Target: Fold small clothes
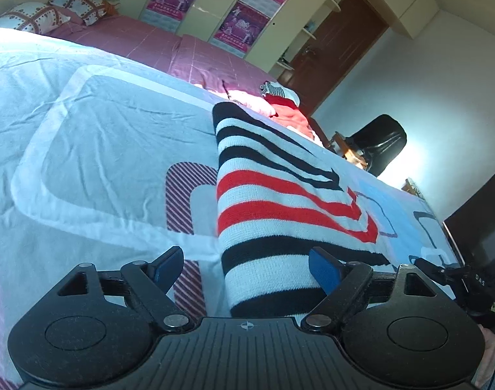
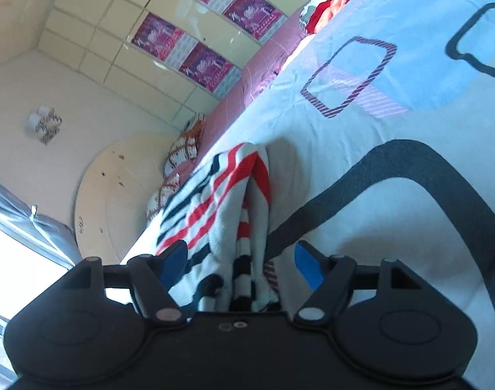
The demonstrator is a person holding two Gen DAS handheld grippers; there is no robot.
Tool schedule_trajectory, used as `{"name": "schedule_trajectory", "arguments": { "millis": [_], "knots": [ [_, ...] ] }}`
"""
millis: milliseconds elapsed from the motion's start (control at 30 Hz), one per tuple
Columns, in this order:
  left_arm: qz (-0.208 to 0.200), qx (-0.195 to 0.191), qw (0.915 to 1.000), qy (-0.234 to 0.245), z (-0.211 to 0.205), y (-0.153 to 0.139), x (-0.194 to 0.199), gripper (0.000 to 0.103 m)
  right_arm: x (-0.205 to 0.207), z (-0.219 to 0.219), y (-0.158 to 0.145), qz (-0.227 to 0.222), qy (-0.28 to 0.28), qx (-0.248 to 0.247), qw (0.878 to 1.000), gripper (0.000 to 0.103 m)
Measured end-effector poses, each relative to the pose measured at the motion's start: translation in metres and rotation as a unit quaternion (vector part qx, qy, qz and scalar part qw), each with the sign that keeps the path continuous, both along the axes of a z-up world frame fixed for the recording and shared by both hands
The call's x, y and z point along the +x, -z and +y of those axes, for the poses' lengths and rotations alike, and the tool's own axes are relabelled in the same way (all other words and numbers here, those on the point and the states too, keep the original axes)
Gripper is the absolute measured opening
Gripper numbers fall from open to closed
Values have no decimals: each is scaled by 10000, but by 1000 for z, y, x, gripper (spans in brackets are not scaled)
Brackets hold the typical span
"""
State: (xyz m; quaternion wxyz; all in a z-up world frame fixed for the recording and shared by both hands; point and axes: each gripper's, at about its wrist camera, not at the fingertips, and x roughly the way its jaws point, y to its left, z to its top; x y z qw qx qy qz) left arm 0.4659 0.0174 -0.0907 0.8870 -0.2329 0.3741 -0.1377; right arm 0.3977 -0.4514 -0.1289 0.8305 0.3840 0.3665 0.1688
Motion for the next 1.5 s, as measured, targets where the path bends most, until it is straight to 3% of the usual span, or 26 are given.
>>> {"name": "schedule_trajectory", "arguments": {
  "millis": [233,533,600,733,967,1133,1200,1267,1333,1467,1500],
  "knots": [
    [43,121,9997,231,-6,2,11,83,14,10,8,90,-383,-195,9990,73],
    [107,-68,9992,380,-3,10,20,83,23,8,13,149,-705,-126,9973,73],
    [142,-224,9986,448,-2,14,24,83,26,10,12,170,-790,-141,9966,73],
    [339,-925,9928,683,0,29,35,82,33,13,11,264,-1012,-76,9945,73],
    [475,-1598,9816,926,2,42,54,82,46,14,12,297,-1310,124,9909,70],
    [465,-1648,9786,1145,-11,45,70,81,61,26,10,237,-1499,147,9883,70],
    [452,-1578,9802,1111,-17,48,75,67,66,30,10,181,-1573,124,9873,69],
    [428,-1664,9797,1034,-20,52,78,64,66,30,10,120,-1625,83,9866,66],
    [376,-1606,9809,1034,-26,52,79,64,65,28,11,124,-1605,-15,9870,50],
    [304,-1484,9839,943,-39,50,82,64,64,29,10,117,-1519,-99,9883,45],
    [260,-1451,9849,908,-42,49,82,56,63,30,9,115,-1511,-143,9884,42]
  ]
}}
